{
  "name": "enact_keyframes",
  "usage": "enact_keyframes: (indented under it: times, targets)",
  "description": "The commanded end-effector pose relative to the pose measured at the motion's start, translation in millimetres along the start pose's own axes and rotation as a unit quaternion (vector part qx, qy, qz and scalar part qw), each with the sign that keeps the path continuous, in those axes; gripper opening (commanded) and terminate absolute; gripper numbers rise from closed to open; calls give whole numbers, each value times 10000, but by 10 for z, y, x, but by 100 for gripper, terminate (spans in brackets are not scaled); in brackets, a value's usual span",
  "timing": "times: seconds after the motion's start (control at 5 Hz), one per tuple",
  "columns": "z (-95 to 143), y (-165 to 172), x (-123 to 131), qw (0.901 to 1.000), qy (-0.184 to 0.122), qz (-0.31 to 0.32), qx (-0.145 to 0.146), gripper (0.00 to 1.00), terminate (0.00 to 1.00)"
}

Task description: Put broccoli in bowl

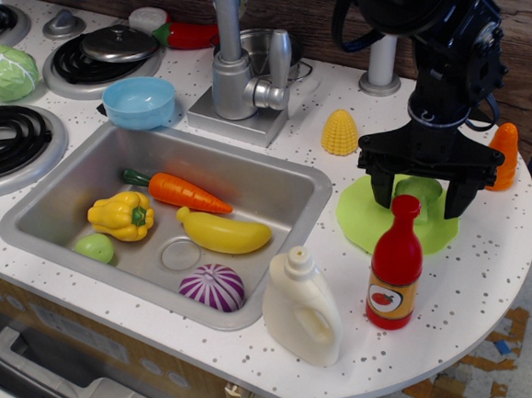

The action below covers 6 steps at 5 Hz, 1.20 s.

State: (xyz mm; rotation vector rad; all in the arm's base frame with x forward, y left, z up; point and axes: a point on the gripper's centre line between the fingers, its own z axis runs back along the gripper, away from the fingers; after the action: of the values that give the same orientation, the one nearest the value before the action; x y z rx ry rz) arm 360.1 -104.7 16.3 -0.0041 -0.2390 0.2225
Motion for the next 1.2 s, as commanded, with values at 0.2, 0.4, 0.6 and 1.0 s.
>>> enact_keyframes:
  times: [0.2, 0.4, 0.6, 1.0]
  targets:
    - [187, 74, 82, 9988, 89, 25, -473, 0, 0]
    - [584, 209, 173, 9981, 570, 125, -205, 0, 0]
    - [1021, 614, 257, 9951, 898, 134, 393, 0, 0]
    - [1107, 1578, 314, 9876, 1003, 416, 1131, 0, 0]
